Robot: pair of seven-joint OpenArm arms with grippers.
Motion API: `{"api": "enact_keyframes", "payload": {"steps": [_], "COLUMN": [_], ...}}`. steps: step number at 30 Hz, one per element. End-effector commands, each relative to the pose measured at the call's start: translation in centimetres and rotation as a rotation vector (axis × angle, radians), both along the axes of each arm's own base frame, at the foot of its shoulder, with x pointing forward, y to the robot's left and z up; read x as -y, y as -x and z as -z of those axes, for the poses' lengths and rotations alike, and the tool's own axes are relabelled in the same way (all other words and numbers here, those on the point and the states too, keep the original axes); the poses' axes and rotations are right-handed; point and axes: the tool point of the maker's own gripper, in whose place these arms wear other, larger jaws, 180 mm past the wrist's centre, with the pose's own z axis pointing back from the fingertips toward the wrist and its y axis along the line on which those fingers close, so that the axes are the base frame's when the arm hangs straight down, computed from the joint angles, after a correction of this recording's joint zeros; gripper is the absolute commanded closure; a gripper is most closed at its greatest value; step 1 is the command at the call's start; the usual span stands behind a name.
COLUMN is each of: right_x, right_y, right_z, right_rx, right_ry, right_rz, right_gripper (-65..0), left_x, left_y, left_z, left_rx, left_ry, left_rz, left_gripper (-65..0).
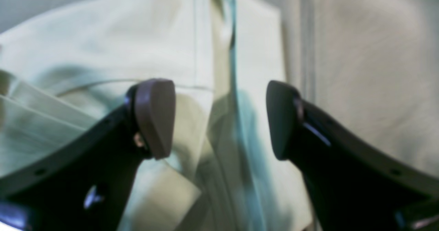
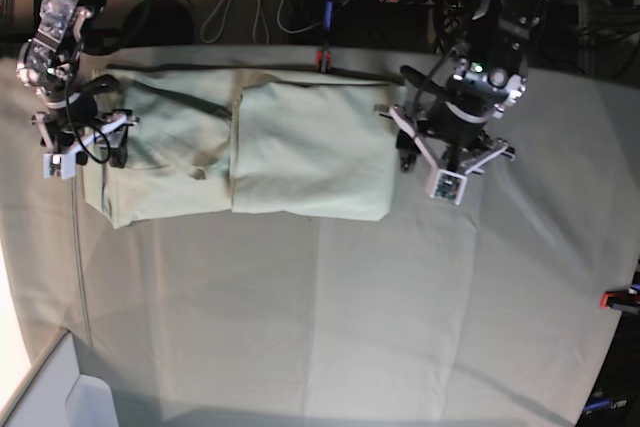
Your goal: Layout the t-shirt on the table in an organized manner, then fold the t-shirt properly
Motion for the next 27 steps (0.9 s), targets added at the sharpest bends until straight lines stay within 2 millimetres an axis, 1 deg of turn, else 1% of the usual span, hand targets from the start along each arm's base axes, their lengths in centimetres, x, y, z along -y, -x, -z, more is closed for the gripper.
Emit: {"api": "enact_keyframes", "payload": {"steps": [1, 5, 8, 15, 16, 18, 19, 21, 23, 26, 27], "right_x": [0.9, 0.6, 0.8, 0.5, 0.1, -0.3, -0.3, -0.5, -1.3, -1.5, -1.6], "right_y": [-1.0, -1.2, -1.1, -1.1, -1.1, -0.9, -0.9, -0.8, -0.7, -0.6, -0.7], "right_z": [-1.2, 0.5, 1.1, 1.2, 1.4, 1.7, 1.7, 1.8, 2.1, 2.2, 2.3], "right_rx": [0.044, 0.013, -0.003, -0.005, -0.006, -0.011, -0.011, -0.013, -0.016, -0.018, -0.019], "right_ry": [0.015, -0.029, -0.038, -0.047, -0.056, -0.068, -0.068, -0.072, -0.088, -0.091, -0.091], "right_rz": [-0.002, 0.009, 0.013, 0.014, 0.015, 0.016, 0.016, 0.017, 0.016, 0.016, 0.013], "right_gripper": [-41.9, -41.9, -41.9, -41.3, -40.6, -35.9, -32.4, -24.2, -15.5, -1.2, 0.0], "left_x": [-0.2, -0.2, -0.2, -0.2, -0.2, -0.2, -0.2, -0.2, -0.2, -0.3, -0.3], "left_y": [-0.9, -0.8, -0.8, -0.8, -0.8, -0.8, -0.8, -0.8, -0.8, -0.8, -0.8], "left_z": [-1.2, -1.1, -1.1, -1.1, -1.1, -1.1, -1.1, -1.1, -1.1, -1.1, -1.1], "left_rx": [0.048, 0.046, 0.046, 0.046, 0.046, 0.046, 0.046, 0.046, 0.046, 0.046, 0.046], "left_ry": [0.006, 0.007, 0.008, 0.008, 0.008, 0.008, 0.008, 0.008, 0.008, 0.008, 0.008], "left_rz": [-0.007, -0.009, -0.009, -0.009, -0.009, -0.009, -0.009, -0.009, -0.009, -0.011, -0.011], "left_gripper": [-26.6, -26.6, -26.6, -26.6, -26.6, -26.6, -26.6, -26.6, -26.6, -26.6, -26.6]}}
